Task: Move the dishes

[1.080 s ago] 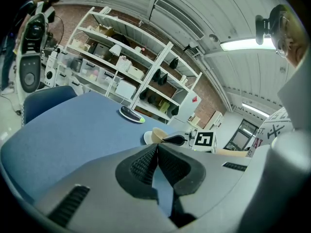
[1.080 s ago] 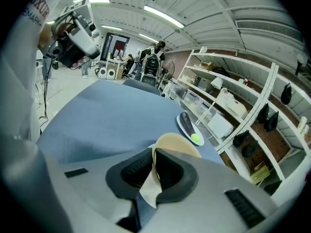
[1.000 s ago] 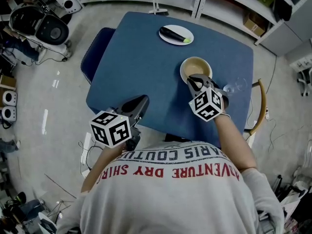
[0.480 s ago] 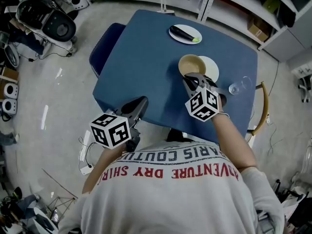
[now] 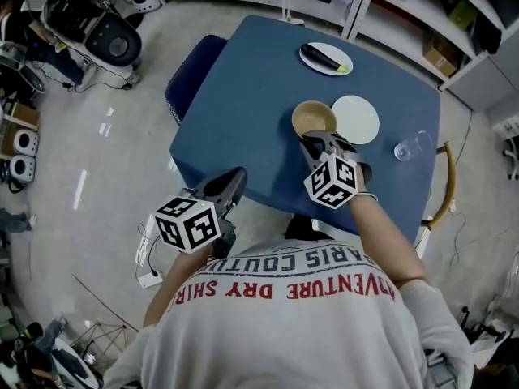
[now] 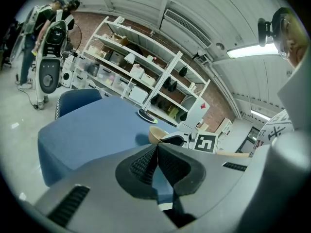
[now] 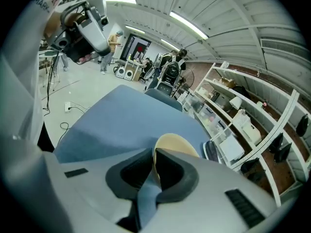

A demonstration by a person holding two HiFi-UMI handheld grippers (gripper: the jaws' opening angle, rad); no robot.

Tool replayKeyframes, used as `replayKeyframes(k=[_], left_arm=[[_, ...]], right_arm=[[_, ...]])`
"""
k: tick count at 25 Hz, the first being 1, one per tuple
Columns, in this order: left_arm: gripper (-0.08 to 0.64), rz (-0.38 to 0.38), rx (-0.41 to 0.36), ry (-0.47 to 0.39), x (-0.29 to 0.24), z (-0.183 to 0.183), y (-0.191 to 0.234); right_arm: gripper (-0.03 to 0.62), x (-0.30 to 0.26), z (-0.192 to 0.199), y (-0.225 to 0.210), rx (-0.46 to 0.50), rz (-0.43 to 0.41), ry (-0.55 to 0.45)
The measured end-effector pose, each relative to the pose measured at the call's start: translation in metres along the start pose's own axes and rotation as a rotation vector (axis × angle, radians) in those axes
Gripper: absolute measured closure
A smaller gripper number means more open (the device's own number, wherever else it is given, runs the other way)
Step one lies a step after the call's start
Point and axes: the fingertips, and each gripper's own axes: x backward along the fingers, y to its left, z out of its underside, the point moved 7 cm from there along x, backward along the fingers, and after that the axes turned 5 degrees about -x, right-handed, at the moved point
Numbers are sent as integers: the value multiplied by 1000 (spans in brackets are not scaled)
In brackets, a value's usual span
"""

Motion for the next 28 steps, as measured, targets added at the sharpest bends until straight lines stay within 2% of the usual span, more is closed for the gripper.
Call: replayKeyframes(k=[4,14,18,22,24,28], left_arm=[[532,-2,18,8,6,6,3],[532,-8,23,18,10,8,12],[532,-1,15,16,8,10,10],[532,18,2,15,10,10,8],[532,31,-10,11,11,8,5],[532,66,-37,6,7,5,-4]], right_arm=[[554,-7,2,11,15,-9,24],[554,-18,6,11,-42,8,21],[551,-13,5,9,-81,19,-8],[486,0,-1,10,-111,37,-36],[457,12,-7,8,-155,35,-64],[457,48,-21,3,-266,33,-152]])
